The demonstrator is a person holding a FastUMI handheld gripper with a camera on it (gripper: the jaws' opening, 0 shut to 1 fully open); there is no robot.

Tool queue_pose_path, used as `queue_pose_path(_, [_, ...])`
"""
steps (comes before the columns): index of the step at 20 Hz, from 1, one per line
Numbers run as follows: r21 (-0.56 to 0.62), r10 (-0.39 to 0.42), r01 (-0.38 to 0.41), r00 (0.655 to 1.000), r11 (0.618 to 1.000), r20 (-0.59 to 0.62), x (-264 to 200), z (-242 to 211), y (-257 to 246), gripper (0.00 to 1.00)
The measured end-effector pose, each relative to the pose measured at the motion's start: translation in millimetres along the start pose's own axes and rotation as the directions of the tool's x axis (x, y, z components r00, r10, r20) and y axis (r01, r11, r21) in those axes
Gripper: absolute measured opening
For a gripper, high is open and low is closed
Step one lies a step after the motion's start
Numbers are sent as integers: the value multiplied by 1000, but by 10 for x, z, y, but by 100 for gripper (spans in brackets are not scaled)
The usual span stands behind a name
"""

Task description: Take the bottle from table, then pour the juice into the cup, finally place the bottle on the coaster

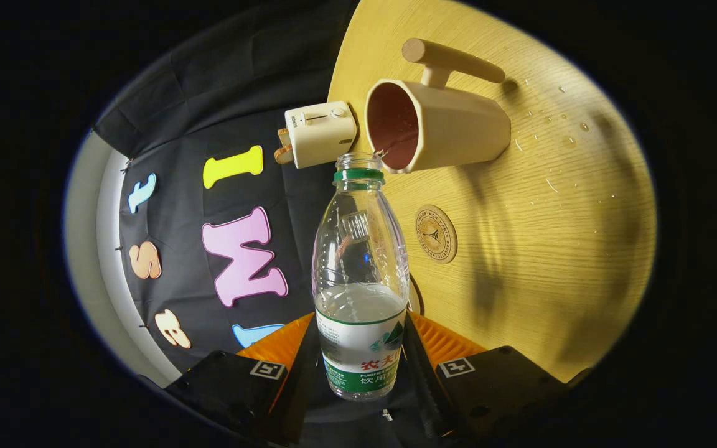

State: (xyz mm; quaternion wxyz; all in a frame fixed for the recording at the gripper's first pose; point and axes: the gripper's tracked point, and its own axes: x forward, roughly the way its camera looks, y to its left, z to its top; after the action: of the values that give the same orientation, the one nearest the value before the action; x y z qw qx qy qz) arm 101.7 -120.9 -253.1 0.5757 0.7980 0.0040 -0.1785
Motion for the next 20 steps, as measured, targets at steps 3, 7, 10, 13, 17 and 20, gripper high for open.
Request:
queue_pose_path(3, [11, 4, -4, 1000, 1000, 1, 8, 8, 17, 74])
queue_pose_path(7, [22, 3, -3, 1000, 1000, 0, 8, -1, 28, 74])
queue_pose_path(10, [34, 3, -3, 1000, 999, -6, 14, -15, 36, 74])
queue_pose_path(13, [45, 3, -3, 1000, 999, -6, -6, -12, 52, 74])
queue_pose_path(17, [65, 4, -4, 1000, 998, -5, -30, -21, 80, 74])
queue_pose_path(20, [80, 12, -12, 1000, 997, -3, -28, -35, 119, 74])
